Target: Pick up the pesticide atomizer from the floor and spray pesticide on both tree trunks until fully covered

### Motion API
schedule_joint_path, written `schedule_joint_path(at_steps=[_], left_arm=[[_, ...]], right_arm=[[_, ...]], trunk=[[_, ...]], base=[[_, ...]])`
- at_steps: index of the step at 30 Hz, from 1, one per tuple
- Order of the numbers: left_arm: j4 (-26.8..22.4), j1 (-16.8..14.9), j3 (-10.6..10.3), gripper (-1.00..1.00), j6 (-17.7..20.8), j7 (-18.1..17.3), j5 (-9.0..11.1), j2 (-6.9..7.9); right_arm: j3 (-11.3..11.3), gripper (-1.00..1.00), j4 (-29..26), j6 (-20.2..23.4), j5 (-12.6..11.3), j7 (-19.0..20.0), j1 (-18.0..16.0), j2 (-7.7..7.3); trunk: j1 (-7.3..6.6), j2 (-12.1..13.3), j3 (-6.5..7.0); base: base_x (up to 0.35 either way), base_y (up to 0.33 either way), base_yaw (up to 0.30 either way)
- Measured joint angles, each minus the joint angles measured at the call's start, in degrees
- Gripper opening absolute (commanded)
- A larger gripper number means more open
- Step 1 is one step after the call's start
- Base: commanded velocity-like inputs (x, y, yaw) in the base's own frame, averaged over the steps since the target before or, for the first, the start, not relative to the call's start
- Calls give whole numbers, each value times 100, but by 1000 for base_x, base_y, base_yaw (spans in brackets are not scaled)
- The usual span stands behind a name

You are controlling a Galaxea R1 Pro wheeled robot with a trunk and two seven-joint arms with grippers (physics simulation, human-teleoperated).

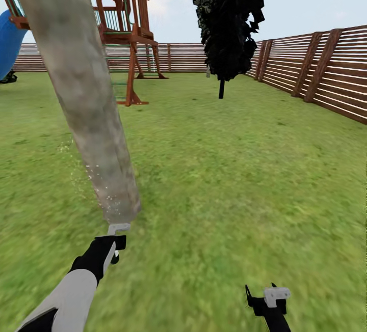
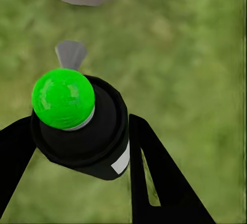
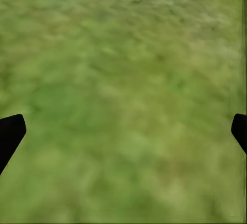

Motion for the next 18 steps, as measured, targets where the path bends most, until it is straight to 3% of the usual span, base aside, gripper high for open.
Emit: schedule_joint_path(at_steps=[10, 14, 18], left_arm=[[-7, 0, 0, -100, 0, -11, 2, 0], [-9, 0, 0, -100, -3, -17, 160, 0], [-9, 0, 0, -100, -2, -10, 177, 2]], right_arm=[[0, 100, 0, 0, 0, 0, 0, 0], [0, 100, 0, 0, 2, 0, 0, 0], [0, 100, 0, 0, 0, 0, 0, 0]], trunk=[[0, 0, 0], [0, 0, 0], [0, 0, 0]], base=[[167, -255, 237], [103, -269, 276], [92, -273, 276]])
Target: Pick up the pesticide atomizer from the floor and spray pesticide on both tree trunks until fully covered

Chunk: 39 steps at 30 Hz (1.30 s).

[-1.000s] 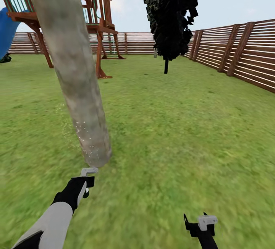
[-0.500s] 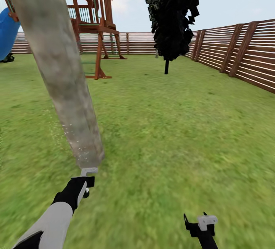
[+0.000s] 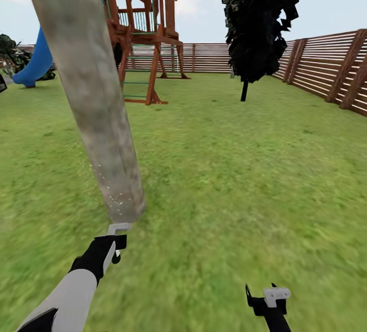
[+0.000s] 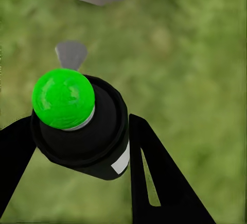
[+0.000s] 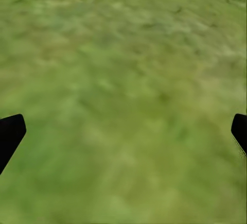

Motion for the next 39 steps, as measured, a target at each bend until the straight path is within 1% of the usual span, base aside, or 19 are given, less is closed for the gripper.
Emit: schedule_joint_path(at_steps=[26, 30, 31, 32, 33, 34, 36, 38, 39], left_arm=[[9, 0, 1, -100, -7, 1, 5, -3], [7, 0, -24, -100, -12, 3, 96, -14], [4, -8, -54, -100, 1, 15, 115, -62], [-22, -87, -79, -100, 60, 32, 91, -294], [-33, -146, -81, -100, 80, 25, 153, -440], [-40, -245, -82, -100, 98, 27, 118, -485], [-49, -428, -82, -100, 131, 27, 104, -515], [-159, -543, -86, -100, 344, 16, 73, -451], [-300, -551, -86, -100, 390, 9, 49, -371]], right_arm=[[-1, 100, 0, 1, 6, 0, 0, 0], [0, 100, 0, 0, -2, 0, 0, 0], [-1, 100, 0, 0, -2, 0, 0, 0], [1, 100, 0, 1, -1, 0, 0, 0], [-2, 100, 0, 1, -3, 0, 0, 0], [-1, 100, 0, 1, -3, 0, 0, 0], [-1, 100, 0, 1, -2, 0, 0, 0], [0, 100, 0, 0, -2, 0, 0, 0], [0, 100, 0, 0, -2, 0, 0, 0]], trunk=[[0, 0, 0], [0, 0, 0], [0, 0, 0], [0, 0, 1], [0, 0, 0], [-1, 0, 1], [0, 0, 1], [0, 0, 0], [0, 0, 1]], base=[[93, -273, 276], [68, -154, 73], [2, -5, 2], [1, -3, 1], [1, -1, 0], [0, 0, 0], [0, 0, 0], [0, 0, 0], [0, 0, 0]])
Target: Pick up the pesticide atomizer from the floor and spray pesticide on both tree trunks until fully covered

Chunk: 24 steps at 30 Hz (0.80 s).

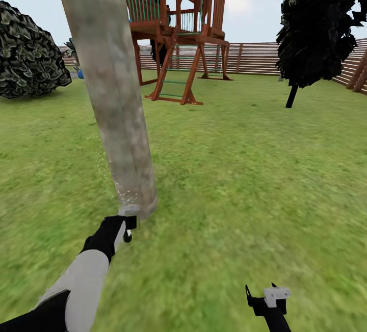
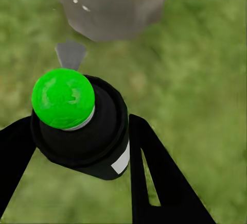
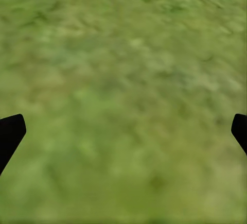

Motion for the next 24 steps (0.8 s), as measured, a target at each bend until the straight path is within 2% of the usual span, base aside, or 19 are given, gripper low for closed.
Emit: schedule_joint_path(at_steps=[2, 3, 4, 6, 7, 8, 9, 13, 15, 18, 20, 22, 23, 24], left_arm=[[-179, -3, 5, -100, 47, -15, 1, 184], [-296, -5, 11, -100, 197, -34, 11, 358], [-346, -3, 4, -100, 307, -44, 34, 412], [-374, -8, -66, -100, 371, -52, 85, 313], [-379, -9, -190, -100, 380, -48, 96, 211], [-390, -10, -419, -100, 385, -41, 102, 85], [-421, -11, -508, -100, 389, -38, 80, 19], [-844, 37, -577, -100, 476, -45, 33, 37], [-1339, 61, -570, -100, 940, -54, 20, 87], [-1708, 69, -605, -100, 1122, -76, 61, 101], [-1744, 26, -617, -100, 1137, -79, 83, 16], [-1754, -3, -788, -100, 1145, -76, 100, -100], [-1756, -14, -939, -100, 1149, -73, 124, -143], [-1756, -17, -1011, -100, 1151, -72, 200, -165]], right_arm=[[0, 100, 0, 0, 0, 0, 0, 0], [0, 100, 0, -1, 0, 0, 0, 0], [0, 100, 0, 0, 0, 0, 0, 0], [-1, 100, 0, -1, -1, 0, 0, 0], [-1, 100, 0, 0, -1, 0, 0, 0], [-1, 100, 0, -1, 0, 0, 0, 0], [-1, 100, 0, 0, -1, 0, 0, 0], [0, 100, 0, 0, 0, 0, 0, 0], [0, 100, 0, 0, 0, 0, 0, 0], [-1, 100, 0, 0, 0, 0, 0, 0], [-1, 100, 0, 0, 0, 0, 0, 0], [-1, 100, 0, -2, 0, 0, 0, 0], [-1, 100, 0, -1, -1, 0, 0, 0], [-1, 100, 0, 0, 0, 0, 0, 0]], trunk=[[0, 0, 0], [0, 0, 0], [0, 0, 0], [0, 0, -1], [0, 0, 0], [0, 0, 0], [0, 0, 0], [0, 0, 0], [0, 0, 0], [0, 0, 0], [0, 0, 0], [0, 0, 0], [0, 0, 0], [0, 0, 0]], base=[[0, 0, 0], [0, 0, 0], [0, 0, 0], [0, 0, 0], [0, 0, 0], [0, 0, 0], [0, 0, 0], [-52, 0, 0], [-261, 0, 0], [-64, 0, 0], [-6, 0, 0], [-1, 0, 0], [0, 0, 0], [0, 0, 0]])
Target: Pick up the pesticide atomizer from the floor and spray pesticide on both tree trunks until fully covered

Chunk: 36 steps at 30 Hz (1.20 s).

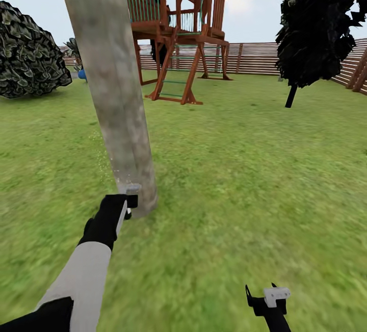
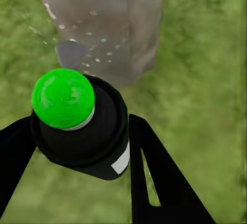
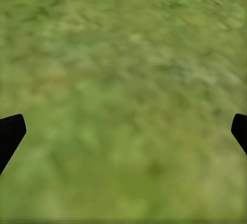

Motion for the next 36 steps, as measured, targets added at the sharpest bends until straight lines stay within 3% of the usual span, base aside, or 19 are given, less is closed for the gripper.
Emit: schedule_joint_path(at_steps=[3, 5, 6, 8, 10, 12, 14, 18, 19, 21, 24, 25, 27, 30, 34, 36], left_arm=[[-1, 5, -27, -100, 8, -4, 156, 69], [-2, 5, -9, -100, 115, -10, 135, 371], [-7, 9, -22, -100, 143, -13, 175, 437], [-89, 18, -51, -100, 162, -67, 229, 372], [-201, 16, -137, -100, 281, -351, 263, 160], [-305, 9, -441, -100, 345, -491, 239, 96], [-455, 10, -615, -100, 390, -533, 215, 56], [-1056, 64, -530, -100, 816, -647, 147, 190], [-1244, 76, -402, -100, 974, -736, 128, 318], [-1435, 89, -377, -100, 1312, -857, 194, 412], [-1609, 79, -479, -100, 1466, -915, 246, 325], [-1630, 34, -765, -100, 1496, -910, 254, 206], [-1704, 15, -928, -100, 1603, -905, 199, 127], [-1964, 24, -935, -100, 1700, -910, 156, 187], [-2235, 19, -881, -100, 1950, -919, 136, 473], [-2278, 18, -835, -100, 1968, -921, 209, 464]], right_arm=[[0, 100, 0, 0, 1, 0, 0, 0], [1, 100, 0, 0, 1, 0, 0, 0], [0, 100, 0, 0, 2, 0, 0, 0], [0, 100, 0, 0, 3, 0, 0, 0], [0, 100, 0, 0, 5, 0, 0, 0], [0, 100, 0, 0, 6, 0, 0, 0], [1, 100, 0, 0, 5, 0, 0, 0], [1, 100, 0, 0, 9, 0, 0, 0], [1, 100, 0, 0, 9, 0, 0, 0], [0, 100, 0, 0, 8, 0, 0, 0], [0, 100, 0, 0, 8, 0, 0, 0], [1, 100, 0, 0, 9, 0, 0, 0], [1, 100, 0, 0, 9, 0, 0, 0], [0, 100, 0, 0, 9, 0, 0, 0], [0, 100, 0, 0, 8, 0, 0, 0], [0, 100, 0, 0, 9, 0, 0, 0]], trunk=[[0, 0, 0], [0, 0, 0], [0, 0, 0], [0, 0, 0], [0, 0, 0], [0, 0, 0], [0, 0, 0], [0, 0, 0], [0, 0, 0], [0, 0, 0], [0, 0, 0], [0, 0, 0], [0, 0, 0], [0, 0, 0], [0, 0, 0], [0, 0, 0]], base=[[0, 0, 0], [0, 0, 0], [0, 0, 0], [0, 0, 0], [0, 0, 0], [0, 0, 0], [0, 0, 0], [0, 0, 0], [0, 0, 0], [0, 0, 0], [0, 0, 0], [0, 0, 0], [0, 0, 0], [0, 0, 0], [0, 0, 0], [0, 0, 0]])
